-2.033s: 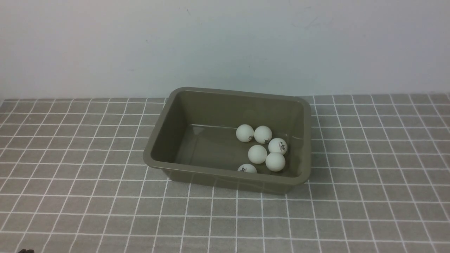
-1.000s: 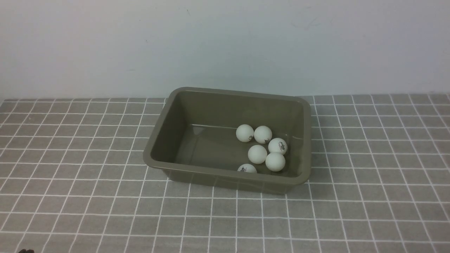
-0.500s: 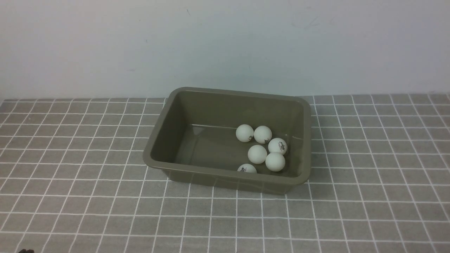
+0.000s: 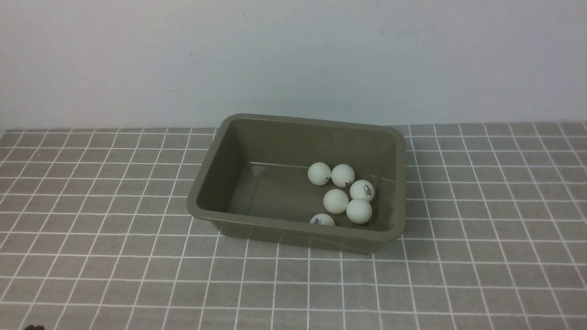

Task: Put the table tennis balls into the box on the grey coffee tablecloth.

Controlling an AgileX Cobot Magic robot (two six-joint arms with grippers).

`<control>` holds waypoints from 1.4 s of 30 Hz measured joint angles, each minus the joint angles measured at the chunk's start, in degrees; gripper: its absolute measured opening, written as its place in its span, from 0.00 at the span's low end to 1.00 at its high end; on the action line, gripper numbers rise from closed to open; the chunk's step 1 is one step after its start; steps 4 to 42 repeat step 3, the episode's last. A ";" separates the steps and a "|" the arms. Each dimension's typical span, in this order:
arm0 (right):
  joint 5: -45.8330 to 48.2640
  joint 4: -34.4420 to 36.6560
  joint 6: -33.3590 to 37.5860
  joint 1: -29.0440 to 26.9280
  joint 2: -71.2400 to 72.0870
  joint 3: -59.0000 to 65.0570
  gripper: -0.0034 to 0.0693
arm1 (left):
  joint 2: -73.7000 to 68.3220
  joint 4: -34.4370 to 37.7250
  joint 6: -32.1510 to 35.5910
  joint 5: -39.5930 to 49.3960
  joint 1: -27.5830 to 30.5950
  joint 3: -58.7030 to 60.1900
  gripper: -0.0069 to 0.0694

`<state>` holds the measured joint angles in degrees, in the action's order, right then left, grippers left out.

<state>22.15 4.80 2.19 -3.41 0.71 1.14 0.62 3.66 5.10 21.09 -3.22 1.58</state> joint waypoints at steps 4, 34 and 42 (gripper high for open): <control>0.00 0.00 0.00 0.00 0.00 0.00 0.03 | 0.00 0.00 0.00 0.00 0.00 0.00 0.08; 0.00 0.00 0.00 0.00 0.00 0.00 0.03 | 0.00 0.00 0.00 0.00 0.00 0.00 0.08; 0.00 0.00 0.00 0.00 0.00 0.00 0.03 | 0.00 0.00 0.00 0.00 0.00 0.00 0.08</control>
